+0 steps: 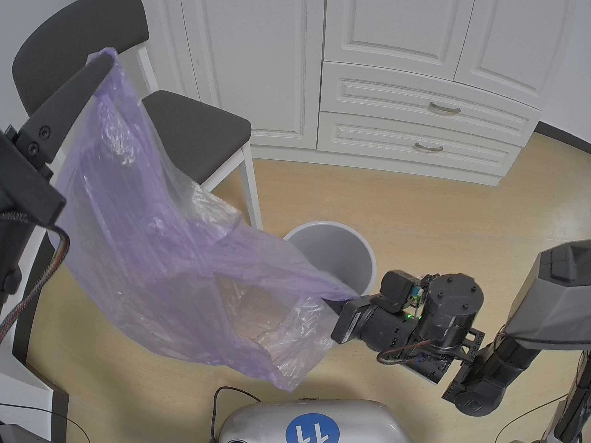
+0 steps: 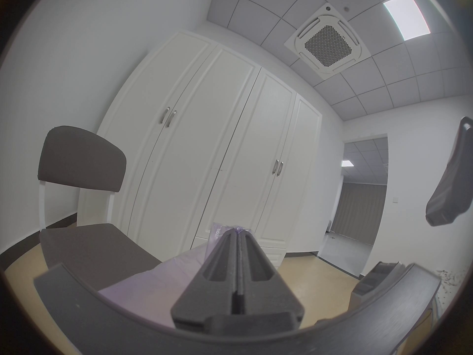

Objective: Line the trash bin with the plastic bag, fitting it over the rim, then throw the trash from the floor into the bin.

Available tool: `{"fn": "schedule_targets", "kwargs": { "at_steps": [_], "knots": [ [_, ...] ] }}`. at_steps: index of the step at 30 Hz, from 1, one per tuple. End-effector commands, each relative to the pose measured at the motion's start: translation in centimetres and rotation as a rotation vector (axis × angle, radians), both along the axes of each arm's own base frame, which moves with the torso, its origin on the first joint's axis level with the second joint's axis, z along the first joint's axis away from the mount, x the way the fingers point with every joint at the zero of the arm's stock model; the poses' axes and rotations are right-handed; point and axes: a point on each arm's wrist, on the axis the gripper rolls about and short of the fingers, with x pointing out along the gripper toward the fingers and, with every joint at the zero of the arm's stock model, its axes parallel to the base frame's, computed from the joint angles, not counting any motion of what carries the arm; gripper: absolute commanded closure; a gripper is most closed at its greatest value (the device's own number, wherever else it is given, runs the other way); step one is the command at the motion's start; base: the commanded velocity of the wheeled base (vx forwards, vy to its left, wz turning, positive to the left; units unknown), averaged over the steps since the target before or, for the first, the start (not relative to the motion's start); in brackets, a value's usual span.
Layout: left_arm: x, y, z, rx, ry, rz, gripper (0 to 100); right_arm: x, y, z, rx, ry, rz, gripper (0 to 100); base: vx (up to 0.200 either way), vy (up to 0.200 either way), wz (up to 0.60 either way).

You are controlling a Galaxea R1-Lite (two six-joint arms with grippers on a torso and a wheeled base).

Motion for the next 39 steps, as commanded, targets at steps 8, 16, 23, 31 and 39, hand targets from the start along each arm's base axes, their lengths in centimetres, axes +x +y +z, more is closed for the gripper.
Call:
{"fn": "schedule_targets", "kwargs": {
  "at_steps": [8, 16, 23, 31, 39],
  "knots": [
    [1.3, -1.8, -2.4, 0.097, 0.072, -0.006, 100, 0.0, -5.6, 7.7, 0.038, -0.291, -0.164, 100, 0.0, 0.0, 0.0],
    [2.8, -3.5, -5.2, 0.19, 0.151, -0.003, 100, -3.3, -10.4, 14.2, 0.002, -0.409, -0.261, 100, 0.0, 0.0, 0.0],
    [4.9, -3.8, -7.4, 0.259, 0.222, 0.063, 100, -6.9, -12.7, 18.6, -0.035, -0.323, -0.299, 100, 0.0, 0.0, 0.0],
    [7.2, -2.0, -8.4, 0.278, 0.253, 0.104, 100, -7.2, -13.3, 17.9, -0.201, -0.297, -0.451, 100, 0.0, 0.0, 0.0],
    [8.5, 0.0, -9.1, 0.315, 0.261, 0.103, 100, -8.2, -13.8, 13.6, -0.541, -0.278, -0.471, 100, 0.0, 0.0, 0.0]
  ]
}}
